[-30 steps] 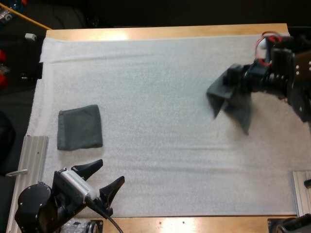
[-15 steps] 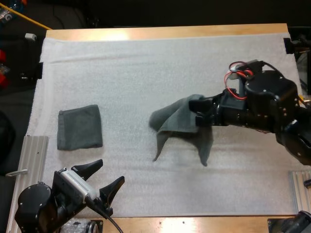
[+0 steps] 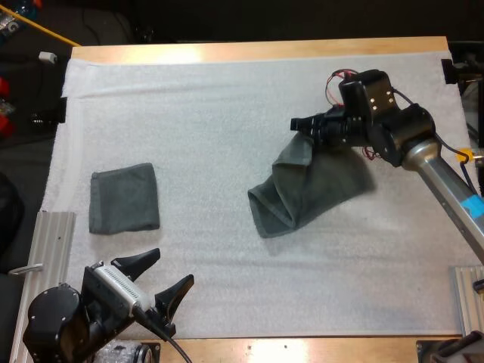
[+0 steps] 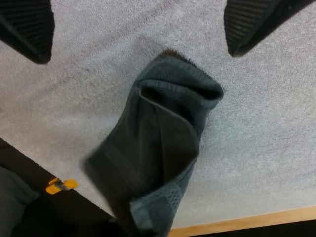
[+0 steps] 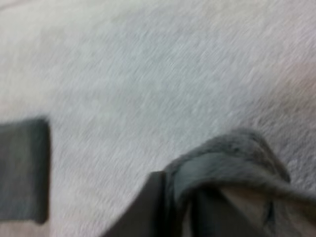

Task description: Pick towel from pile, fold and stack

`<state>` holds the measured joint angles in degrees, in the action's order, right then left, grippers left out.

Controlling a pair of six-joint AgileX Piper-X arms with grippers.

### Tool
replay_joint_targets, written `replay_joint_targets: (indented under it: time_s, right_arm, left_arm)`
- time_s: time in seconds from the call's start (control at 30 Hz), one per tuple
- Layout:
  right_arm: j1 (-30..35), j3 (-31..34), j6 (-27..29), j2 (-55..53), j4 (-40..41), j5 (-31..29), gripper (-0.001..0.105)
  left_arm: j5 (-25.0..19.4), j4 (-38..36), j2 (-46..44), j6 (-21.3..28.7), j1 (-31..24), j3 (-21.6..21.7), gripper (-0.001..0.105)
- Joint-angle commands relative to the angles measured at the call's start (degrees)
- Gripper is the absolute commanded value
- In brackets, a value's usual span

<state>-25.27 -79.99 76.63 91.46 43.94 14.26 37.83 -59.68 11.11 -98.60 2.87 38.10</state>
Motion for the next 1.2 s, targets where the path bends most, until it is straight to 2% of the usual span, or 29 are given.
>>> replay_joint_targets:
  time_s: [0.0, 0.03, 0.07, 0.1, 0.13, 0.23, 0.37, 0.53, 0.8, 0.97, 1.17]
  right_arm:
    - [0.5, -0.5, -0.1, -1.1, -1.8, 0.5, 0.052]
    - [0.9, -0.5, 0.1, -1.3, -2.2, 0.1, 0.069]
    - [1.1, -0.5, 0.3, -1.6, -2.3, -0.2, 0.077]
    - [1.1, -0.5, 1.0, -2.0, -2.2, -1.2, 0.082]
    - [1.1, -0.5, 1.9, -2.7, -1.7, -2.6, 0.083]
    - [1.1, -0.5, 4.4, -4.7, 1.1, -6.9, 0.076]
    - [1.1, -0.5, 9.1, -7.8, 5.8, -9.5, 0.067]
    - [1.1, -0.5, 13.0, -13.4, 12.8, -11.0, 0.067]
    - [1.1, -0.5, 14.4, -20.0, 21.4, -11.0, 0.067]
    - [1.1, -0.5, 15.5, -20.8, 23.2, -12.0, 0.067]
    - [1.1, 2.0, 16.6, -18.9, 22.0, -18.2, 0.067]
  left_arm:
    - [0.5, 0.4, 0.0, -0.1, 0.3, 0.5, 0.069]
    - [0.5, 0.4, 0.0, -0.1, 0.3, 0.5, 0.069]
    - [0.5, 0.4, 0.0, -0.1, 0.3, 0.5, 0.069]
    - [0.5, 0.4, 0.0, -0.1, 0.3, 0.5, 0.069]
    - [0.5, 0.4, 0.0, -0.1, 0.3, 0.5, 0.069]
    - [0.5, 0.4, 0.0, -0.1, 0.3, 0.5, 0.069]
    - [0.5, 0.4, 0.0, -0.1, 0.3, 0.5, 0.069]
    - [0.5, 0.4, 0.0, -0.1, 0.3, 0.2, 0.069]
    - [0.5, 0.4, 0.0, -0.1, 0.3, -1.3, 0.069]
    - [0.5, 0.4, 0.0, -0.1, 0.3, -1.2, 0.069]
    - [1.1, 0.4, 0.0, -0.1, 0.3, -1.2, 0.069]
